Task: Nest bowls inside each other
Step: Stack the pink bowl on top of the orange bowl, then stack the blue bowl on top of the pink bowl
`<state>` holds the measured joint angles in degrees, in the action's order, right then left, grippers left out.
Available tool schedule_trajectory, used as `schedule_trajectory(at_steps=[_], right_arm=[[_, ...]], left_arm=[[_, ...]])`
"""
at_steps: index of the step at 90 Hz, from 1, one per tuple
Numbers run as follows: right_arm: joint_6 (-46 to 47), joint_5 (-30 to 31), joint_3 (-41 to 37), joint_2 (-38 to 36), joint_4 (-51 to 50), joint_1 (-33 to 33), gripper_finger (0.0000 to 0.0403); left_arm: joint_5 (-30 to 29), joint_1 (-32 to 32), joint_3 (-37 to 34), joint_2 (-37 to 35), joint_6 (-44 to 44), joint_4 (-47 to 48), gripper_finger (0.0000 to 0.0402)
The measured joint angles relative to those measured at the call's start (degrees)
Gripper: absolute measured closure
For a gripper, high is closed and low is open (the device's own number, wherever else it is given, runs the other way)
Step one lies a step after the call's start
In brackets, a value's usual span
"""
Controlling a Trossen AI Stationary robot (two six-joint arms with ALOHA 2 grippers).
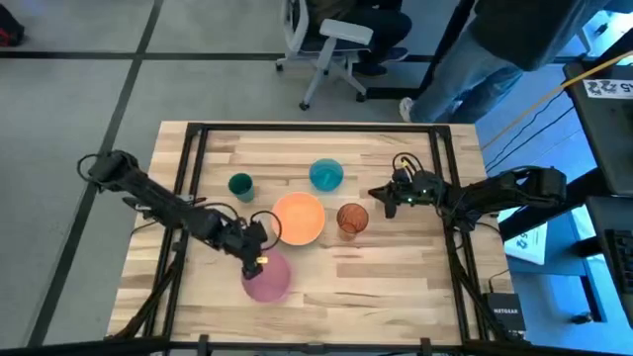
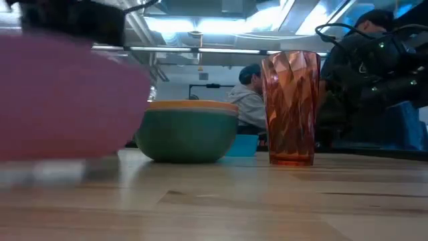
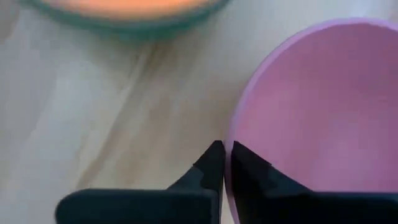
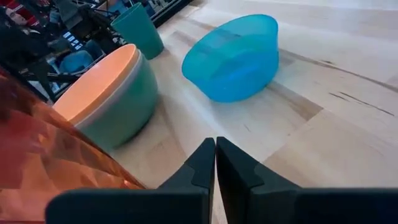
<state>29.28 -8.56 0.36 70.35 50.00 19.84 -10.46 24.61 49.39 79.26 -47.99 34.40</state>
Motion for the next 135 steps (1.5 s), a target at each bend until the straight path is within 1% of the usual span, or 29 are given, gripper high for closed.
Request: schedule_trajectory(at_steps=[9,19,34,48,62,73,87,101,109,119,135], right_arm=[[-0.59,0.00,0.00,0.00,-0.03,0.00,0.0403],[-1.04,0.00,0.00,0.00,-0.11,0.00,0.0403],[-1.07,0.01,0.00,0.00,-0.17,0.00,0.0403],[-1.07,-0.50,0.00,0.01,-0.61,0.00,0.0403],[-1.15,-1.55,0.00,0.02,-0.75,0.00,0.0403],[-1.25,-1.55,0.00,0.01,-0.66,0.00,0.0403],[-1.25,-1.55,0.00,0.02,-0.63,0.00,0.0403],[-1.25,-3.22,0.00,0.02,-0.63,0.00,0.0403],[-1.25,-4.58,0.00,0.02,-0.64,0.00,0.0403],[-1.25,-4.59,0.00,0.02,-0.64,0.00,0.0403],[-2.14,-4.55,0.00,0.02,-0.52,0.05,0.0403]], left_arm=[[0.00,-2.32,3.82,0.00,3.24,5.48,0.0401],[0.00,-6.00,8.12,0.00,8.00,9.30,0.0401],[-0.42,-14.31,12.84,-0.02,16.44,9.55,0.0402],[-0.79,-22.53,15.42,-0.02,21.61,9.57,0.0401],[2.33,-28.78,16.05,0.08,24.04,8.42,0.0401],[6.36,-32.74,15.82,2.64,22.62,8.50,0.0401],[7.91,-33.66,15.73,7.64,23.69,5.72,0.0397],[9.01,-32.92,15.73,11.12,24.41,2.41,0.0369],[9.03,-32.92,15.73,11.57,24.67,2.60,0.0349],[9.12,-33.22,15.73,11.61,24.63,2.88,0.0328],[8.72,-33.58,15.73,10.61,26.33,7.08,0.0315]])
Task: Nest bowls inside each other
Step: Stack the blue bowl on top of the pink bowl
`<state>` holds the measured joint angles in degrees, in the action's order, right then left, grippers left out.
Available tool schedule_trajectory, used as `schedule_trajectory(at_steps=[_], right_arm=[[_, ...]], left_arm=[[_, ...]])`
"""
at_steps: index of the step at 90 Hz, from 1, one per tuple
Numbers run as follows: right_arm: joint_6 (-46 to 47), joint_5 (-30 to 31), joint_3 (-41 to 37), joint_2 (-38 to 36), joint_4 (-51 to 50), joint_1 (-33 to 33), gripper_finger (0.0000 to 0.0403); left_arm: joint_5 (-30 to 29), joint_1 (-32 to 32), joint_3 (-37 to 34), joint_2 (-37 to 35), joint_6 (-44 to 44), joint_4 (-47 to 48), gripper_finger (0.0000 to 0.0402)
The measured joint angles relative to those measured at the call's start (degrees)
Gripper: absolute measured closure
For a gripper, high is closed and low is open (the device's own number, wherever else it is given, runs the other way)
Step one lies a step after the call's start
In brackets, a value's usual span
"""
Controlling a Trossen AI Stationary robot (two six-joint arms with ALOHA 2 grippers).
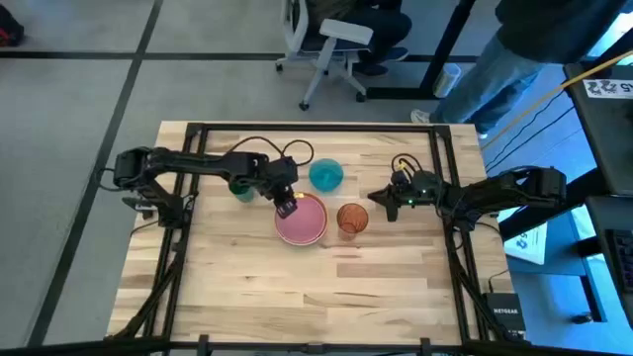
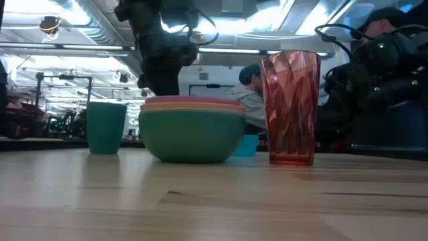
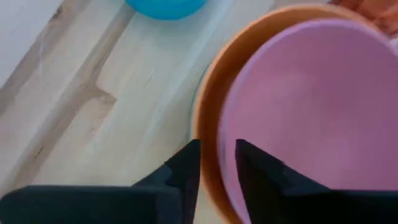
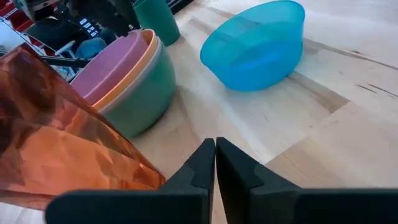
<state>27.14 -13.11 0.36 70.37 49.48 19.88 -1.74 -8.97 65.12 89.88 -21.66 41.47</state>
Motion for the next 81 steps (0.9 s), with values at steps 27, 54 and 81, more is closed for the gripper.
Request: schedule_trajectory(at_steps=[27,54,81], right_arm=[[-8.71,5.95,8.00,0.00,-10.35,0.17,0.0403],[-16.99,1.70,23.59,0.02,-33.86,13.39,0.0403],[-21.27,2.31,41.85,2.42,-59.50,19.92,0.0393]], left_arm=[[-3.05,-1.15,-0.02,-4.84,2.68,-1.93,0.0314],[-8.63,-3.04,-3.89,-18.30,8.45,-4.08,0.0314],[-8.50,1.53,-20.69,-35.37,6.17,-23.92,0.0314]])
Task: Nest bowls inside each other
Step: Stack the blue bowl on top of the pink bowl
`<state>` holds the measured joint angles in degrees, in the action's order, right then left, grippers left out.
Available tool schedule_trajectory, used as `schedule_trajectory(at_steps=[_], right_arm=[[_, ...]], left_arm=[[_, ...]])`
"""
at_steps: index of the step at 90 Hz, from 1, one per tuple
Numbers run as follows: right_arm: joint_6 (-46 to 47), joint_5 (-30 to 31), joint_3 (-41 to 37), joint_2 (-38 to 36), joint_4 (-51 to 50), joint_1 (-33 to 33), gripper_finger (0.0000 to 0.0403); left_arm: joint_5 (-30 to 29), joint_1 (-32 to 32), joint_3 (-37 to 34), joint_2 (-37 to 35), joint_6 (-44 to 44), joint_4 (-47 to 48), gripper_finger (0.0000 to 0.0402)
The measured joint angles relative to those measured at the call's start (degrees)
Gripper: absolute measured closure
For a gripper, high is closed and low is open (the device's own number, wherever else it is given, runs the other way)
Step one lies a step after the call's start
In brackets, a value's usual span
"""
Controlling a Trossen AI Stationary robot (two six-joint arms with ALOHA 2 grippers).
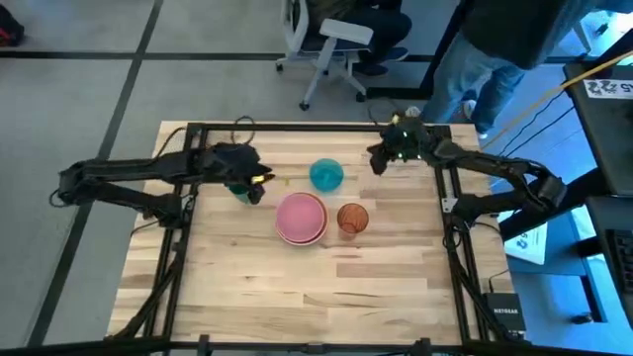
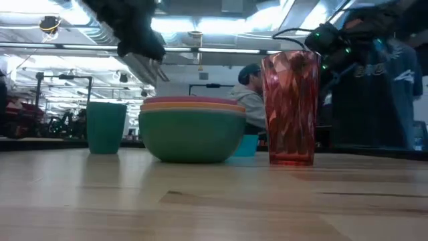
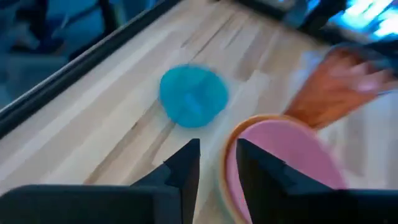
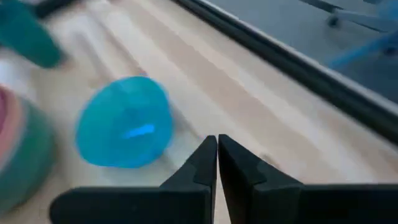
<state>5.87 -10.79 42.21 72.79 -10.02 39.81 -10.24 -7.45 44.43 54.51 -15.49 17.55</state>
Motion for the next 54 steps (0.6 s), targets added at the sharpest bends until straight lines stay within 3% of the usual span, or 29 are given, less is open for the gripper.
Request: schedule_trajectory(at_steps=[27,45,54], right_arm=[[-0.16,-9.93,16.95,14.80,-11.15,-0.42,0.0309],[-3.14,-9.66,24.77,23.26,-16.56,-5.45,0.0277],[-4.53,-5.64,28.02,26.15,-19.17,-8.50,0.0275]], left_arm=[[-6.73,6.88,-10.77,-8.37,0.31,-4.11,0.0314],[-10.80,10.78,-19.33,-11.98,-8.55,-7.68,0.0314],[-12.33,13.08,-23.01,-12.51,-10.89,-12.23,0.0314]])
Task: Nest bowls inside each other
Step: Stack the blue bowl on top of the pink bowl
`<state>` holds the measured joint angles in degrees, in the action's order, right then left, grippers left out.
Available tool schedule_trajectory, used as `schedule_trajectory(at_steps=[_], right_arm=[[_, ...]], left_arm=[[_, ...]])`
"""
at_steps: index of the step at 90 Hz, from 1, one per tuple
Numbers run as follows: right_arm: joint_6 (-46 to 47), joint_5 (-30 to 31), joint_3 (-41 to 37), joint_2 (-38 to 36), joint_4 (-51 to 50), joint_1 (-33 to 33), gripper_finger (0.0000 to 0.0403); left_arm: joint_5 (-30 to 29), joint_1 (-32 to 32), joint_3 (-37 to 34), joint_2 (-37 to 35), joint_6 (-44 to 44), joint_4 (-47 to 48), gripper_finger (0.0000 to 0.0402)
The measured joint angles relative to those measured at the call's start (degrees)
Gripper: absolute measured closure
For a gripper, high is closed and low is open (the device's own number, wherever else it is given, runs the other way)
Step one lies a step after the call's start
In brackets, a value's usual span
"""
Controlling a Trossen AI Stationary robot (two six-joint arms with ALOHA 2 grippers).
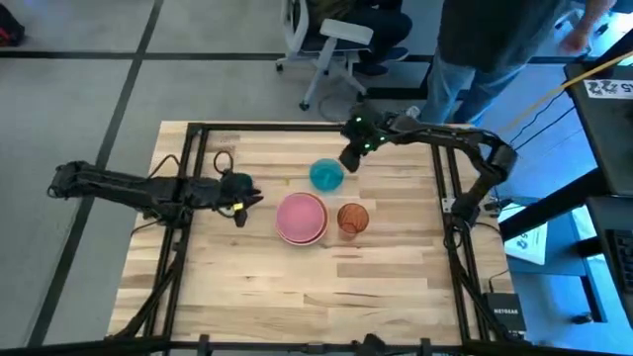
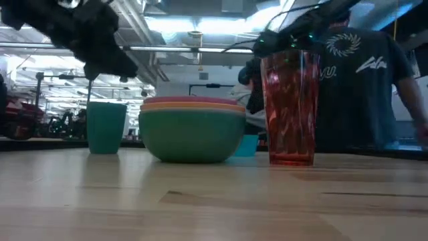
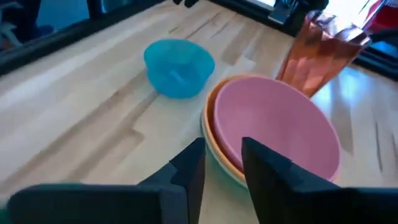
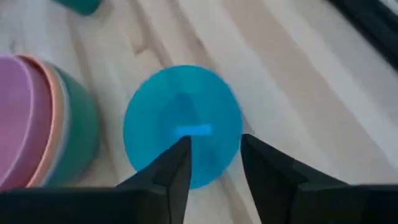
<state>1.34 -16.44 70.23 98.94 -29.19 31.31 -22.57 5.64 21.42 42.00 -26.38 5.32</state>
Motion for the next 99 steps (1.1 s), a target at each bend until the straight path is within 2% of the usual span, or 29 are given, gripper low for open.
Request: schedule_trajectory(at_steps=[7,26,51,74,88,99], right_arm=[[-0.59,3.43,2.44,1.88,-1.92,-1.65,0.0275],[-1.35,7.88,9.13,5.79,-7.71,-3.38,0.0275],[-0.39,8.05,14.49,12.11,-12.87,-3.15,0.0275],[-0.22,5.67,15.02,16.02,-13.09,-1.90,0.0275],[-0.21,6.33,15.02,17.77,-13.15,-1.90,0.0275],[-0.34,6.25,15.02,18.78,-13.36,-1.96,0.0291]], left_arm=[[-0.27,1.64,-1.93,-0.03,-1.20,-3.60,0.0314],[-1.40,5.35,-5.24,-0.02,-2.35,-9.60,0.0314],[-2.40,7.77,-5.36,0.14,-2.49,-9.30,0.0314],[-2.40,8.03,-5.36,0.13,-2.15,-9.16,0.0314],[-2.40,8.03,-5.36,0.15,-2.23,-9.03,0.0314],[-2.40,8.13,-5.36,0.15,-2.46,-8.97,0.0314]])
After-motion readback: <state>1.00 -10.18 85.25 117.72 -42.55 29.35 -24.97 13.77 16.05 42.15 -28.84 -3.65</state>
